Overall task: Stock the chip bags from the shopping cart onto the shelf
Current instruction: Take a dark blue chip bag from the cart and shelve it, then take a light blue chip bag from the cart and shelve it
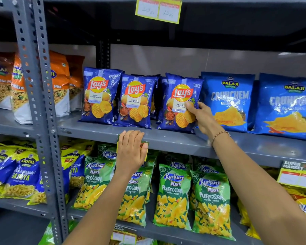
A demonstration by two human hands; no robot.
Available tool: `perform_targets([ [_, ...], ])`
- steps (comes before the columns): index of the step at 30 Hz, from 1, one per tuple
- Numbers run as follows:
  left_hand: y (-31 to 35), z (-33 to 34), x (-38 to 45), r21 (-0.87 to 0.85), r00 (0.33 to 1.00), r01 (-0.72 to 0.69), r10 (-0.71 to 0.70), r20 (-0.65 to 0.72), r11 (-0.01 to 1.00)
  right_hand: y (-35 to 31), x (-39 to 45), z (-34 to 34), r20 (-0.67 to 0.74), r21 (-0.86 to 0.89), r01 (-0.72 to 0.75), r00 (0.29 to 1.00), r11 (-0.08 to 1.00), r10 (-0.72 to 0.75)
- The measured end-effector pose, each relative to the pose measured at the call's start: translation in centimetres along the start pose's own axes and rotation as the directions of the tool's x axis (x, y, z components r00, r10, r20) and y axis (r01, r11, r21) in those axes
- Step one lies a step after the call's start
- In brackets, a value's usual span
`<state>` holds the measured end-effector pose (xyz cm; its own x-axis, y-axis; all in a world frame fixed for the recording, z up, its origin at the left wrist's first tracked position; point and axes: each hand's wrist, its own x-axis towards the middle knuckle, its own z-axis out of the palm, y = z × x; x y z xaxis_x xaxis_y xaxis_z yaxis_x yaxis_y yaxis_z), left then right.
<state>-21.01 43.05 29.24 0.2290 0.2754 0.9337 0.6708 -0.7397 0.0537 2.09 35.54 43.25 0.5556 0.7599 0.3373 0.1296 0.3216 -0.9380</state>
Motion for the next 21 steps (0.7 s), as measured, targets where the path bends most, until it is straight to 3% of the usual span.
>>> perform_targets([
  [4,0.0,-0.3,0.0,-0.014,1.000,-0.004,0.004,0.005,1.000,0.1,-0.4,-0.2,-0.037,-0.016,-0.002,0.999,1.000,0.002],
  [8,0.4,-0.7,0.2,-0.050,0.999,0.031,-0.030,0.020,0.998,-0.3,-2.0,-0.8,-0.150,-0.203,0.077,0.983,0.976,-0.109],
  [11,1.5,-1.3,0.5,-0.153,0.996,0.090,-0.093,-0.012,0.984,-0.4,-5.2,-2.0,-0.257,-0.375,0.203,0.915,0.905,-0.311],
  [15,6.4,-1.9,1.2,-0.313,0.999,0.025,-0.033,-0.021,0.949,0.8,-11.5,-3.7,-0.293,-0.466,0.357,0.801,0.809,-0.522],
  [18,12.8,-1.7,0.3,-0.524,0.999,-0.036,0.038,-0.007,0.851,3.2,-17.3,-7.0,-0.329,-0.499,0.349,0.770,0.793,-0.546],
  [21,20.1,-1.2,-3.5,-0.730,0.978,-0.069,0.190,0.085,0.680,6.6,-23.4,-12.1,-0.418,-0.520,0.228,0.773,0.823,-0.478],
])
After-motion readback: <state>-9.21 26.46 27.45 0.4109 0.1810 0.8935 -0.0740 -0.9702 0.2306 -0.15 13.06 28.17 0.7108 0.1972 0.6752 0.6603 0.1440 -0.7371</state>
